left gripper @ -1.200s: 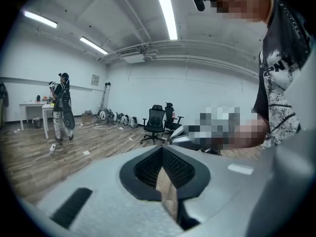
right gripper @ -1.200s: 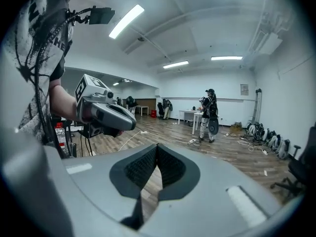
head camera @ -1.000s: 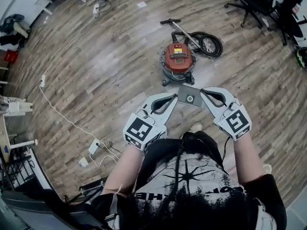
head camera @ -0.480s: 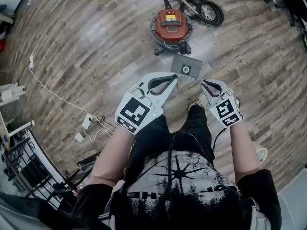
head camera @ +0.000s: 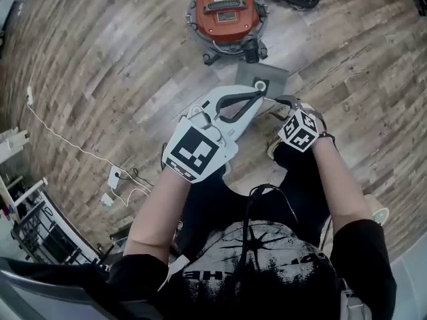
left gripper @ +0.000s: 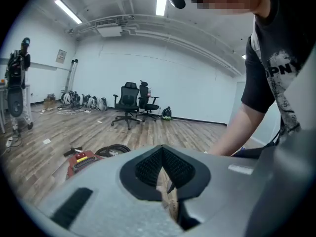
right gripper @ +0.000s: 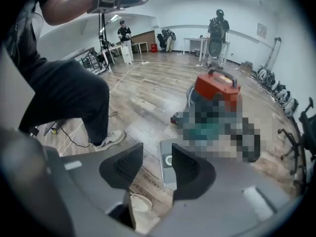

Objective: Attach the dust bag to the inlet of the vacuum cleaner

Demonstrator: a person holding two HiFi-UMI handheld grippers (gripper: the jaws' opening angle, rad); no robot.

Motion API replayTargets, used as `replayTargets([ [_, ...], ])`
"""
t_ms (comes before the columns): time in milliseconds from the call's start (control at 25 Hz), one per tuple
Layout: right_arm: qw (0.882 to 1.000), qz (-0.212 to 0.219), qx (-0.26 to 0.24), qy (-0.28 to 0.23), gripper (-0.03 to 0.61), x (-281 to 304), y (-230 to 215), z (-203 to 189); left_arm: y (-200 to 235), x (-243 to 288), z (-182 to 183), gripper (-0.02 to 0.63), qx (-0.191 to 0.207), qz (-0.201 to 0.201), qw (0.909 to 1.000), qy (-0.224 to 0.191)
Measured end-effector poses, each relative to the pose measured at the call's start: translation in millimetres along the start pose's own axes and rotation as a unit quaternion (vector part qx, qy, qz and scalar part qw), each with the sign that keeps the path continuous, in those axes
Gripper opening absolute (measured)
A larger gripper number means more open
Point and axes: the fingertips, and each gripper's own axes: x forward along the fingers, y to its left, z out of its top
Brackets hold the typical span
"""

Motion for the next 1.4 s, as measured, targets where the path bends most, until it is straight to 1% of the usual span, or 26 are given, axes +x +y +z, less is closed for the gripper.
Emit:
replayTargets([
  [120,1.0,-0.004,0.003,0.027,0.206,83.2,-9.8,-54.0,17.5,42.9,-60.5,-0.003,0.037,-0.02,0.999,0.012],
  [320,0.997,-0.004,0.005,0.075,0.219,207.6,-32.0,-133.0,46.1,112.0,-169.6,-0.003,0.076,-0.062,0.9937,0.056],
  [440,0.995,-0.005,0.005,0.104,0.221,263.8,-41.9,-174.5,58.0,136.4,-215.2,-0.003,0.088,-0.073,0.9914,0.064],
  [520,0.992,-0.002,0.0,0.126,0.219,289.9,-40.6,-199.4,64.9,143.9,-236.7,-0.003,0.083,-0.076,0.9913,0.069],
  [720,0.987,0.003,0.0,0.161,0.219,327.1,-42.5,-235.2,79.9,158.3,-267.1,-0.003,0.077,-0.072,0.991,0.083],
  [880,0.983,0.0,-0.014,0.183,0.221,340.6,-45.4,-253.5,84.1,161.6,-279.2,-0.003,0.066,-0.06,0.993,0.077],
  [920,0.982,0.001,-0.011,0.186,0.221,343.3,-45.5,-256.2,83.8,160.9,-283.2,-0.003,0.059,-0.061,0.9935,0.076],
  [1040,0.982,0.017,-0.002,0.189,0.225,350.4,-47.6,-260.7,88.0,163.5,-296.7,-0.003,0.016,-0.069,0.9949,0.072],
  [1080,0.982,0.024,-0.002,0.189,0.224,351.5,-48.9,-261.1,90.1,165.1,-301.0,-0.003,0.009,-0.068,0.9948,0.075],
  [1200,0.981,0.04,-0.004,0.191,0.228,354.7,-47.4,-260.0,88.6,166.3,-309.0,-0.003,0.022,-0.068,0.9934,0.09],
  [1280,0.98,0.046,-0.01,0.191,0.207,355.1,-45.5,-259.5,83.9,167.8,-307.6,-0.003,0.031,-0.073,0.9927,0.091],
  [1360,0.981,0.042,-0.012,0.19,0.193,354.2,-46.3,-259.5,79.2,171.1,-308.1,-0.003,0.032,-0.079,0.9921,0.092],
  [1400,0.981,0.036,-0.012,0.19,0.147,353.8,-47.2,-259.2,76.2,172.6,-310.7,-0.003,0.032,-0.084,0.9914,0.095],
])
